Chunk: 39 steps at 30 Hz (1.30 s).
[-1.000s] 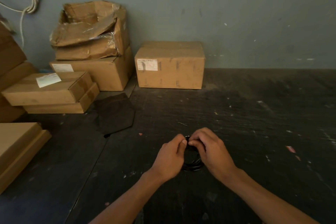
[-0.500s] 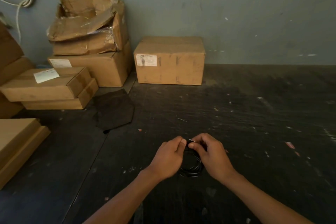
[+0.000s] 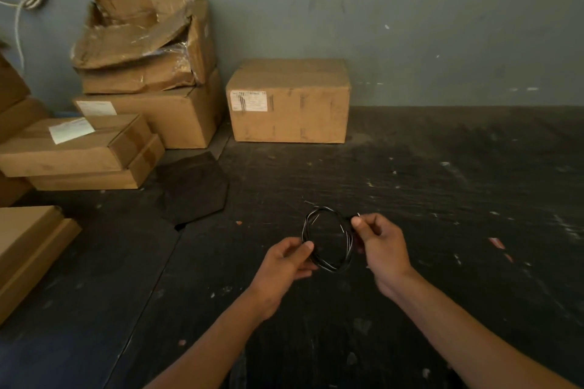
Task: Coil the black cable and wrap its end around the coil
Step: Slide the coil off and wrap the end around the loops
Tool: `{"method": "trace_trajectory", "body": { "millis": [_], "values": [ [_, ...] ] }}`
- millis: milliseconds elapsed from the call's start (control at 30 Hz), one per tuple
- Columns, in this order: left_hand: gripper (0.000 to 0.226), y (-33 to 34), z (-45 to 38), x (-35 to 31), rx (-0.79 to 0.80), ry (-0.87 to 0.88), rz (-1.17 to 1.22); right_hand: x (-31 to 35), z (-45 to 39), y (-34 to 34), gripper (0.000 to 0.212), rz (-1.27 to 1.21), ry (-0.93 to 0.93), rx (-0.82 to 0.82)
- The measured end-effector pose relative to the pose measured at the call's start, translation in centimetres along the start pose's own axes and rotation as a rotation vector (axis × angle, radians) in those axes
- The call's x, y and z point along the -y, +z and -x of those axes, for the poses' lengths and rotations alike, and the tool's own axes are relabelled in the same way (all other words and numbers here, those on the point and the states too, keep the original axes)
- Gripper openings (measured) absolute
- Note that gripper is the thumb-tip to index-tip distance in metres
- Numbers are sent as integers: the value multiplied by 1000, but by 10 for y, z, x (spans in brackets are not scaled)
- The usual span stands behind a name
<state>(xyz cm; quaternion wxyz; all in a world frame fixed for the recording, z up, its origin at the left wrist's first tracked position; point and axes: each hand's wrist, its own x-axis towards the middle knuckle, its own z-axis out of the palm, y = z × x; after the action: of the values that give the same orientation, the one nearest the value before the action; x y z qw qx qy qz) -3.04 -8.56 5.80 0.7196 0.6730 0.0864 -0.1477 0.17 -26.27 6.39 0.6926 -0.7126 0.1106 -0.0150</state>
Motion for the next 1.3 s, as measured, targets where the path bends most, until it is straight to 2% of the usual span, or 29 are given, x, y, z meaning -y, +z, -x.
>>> {"method": "trace_trajectory", "body": {
  "millis": [200, 400, 533, 600, 700, 767, 833, 1000, 1100, 1167, 1300],
  "values": [
    [27, 4, -2, -3, 59, -131, 341, 0, 4, -3, 12, -130, 93, 66],
    [24, 4, -15, -9, -6, -143, 469, -4, 8, -15, 15, -89, 174, 188],
    [23, 7, -22, -9, -65, -45, 247, -14, 10, -38, 13, 130, 191, 306],
    [23, 8, -24, -6, -70, 37, 51, -25, 9, -56, 9, 360, 195, 339],
    [22, 6, -27, -2, -43, 118, -189, -44, 9, -93, 4, 835, 196, 387],
    [25, 6, -28, 3, -29, 132, -283, -53, 14, -116, 12, 1103, 252, 435],
    [28, 9, -29, 8, -22, 122, -326, -61, 21, -132, 25, 1247, 344, 471],
    [31, 21, -26, 13, 33, 98, -373, -72, 35, -149, 52, 1419, 460, 518],
    [32, 24, -23, 17, 67, 71, -396, -72, 44, -148, 60, 1403, 551, 525],
    [33, 23, -22, 20, 75, 53, -408, -73, 46, -146, 61, 1339, 596, 532],
    [35, 20, -21, 24, 69, 32, -419, -74, 43, -141, 47, 1335, 574, 548]
  ]
}}
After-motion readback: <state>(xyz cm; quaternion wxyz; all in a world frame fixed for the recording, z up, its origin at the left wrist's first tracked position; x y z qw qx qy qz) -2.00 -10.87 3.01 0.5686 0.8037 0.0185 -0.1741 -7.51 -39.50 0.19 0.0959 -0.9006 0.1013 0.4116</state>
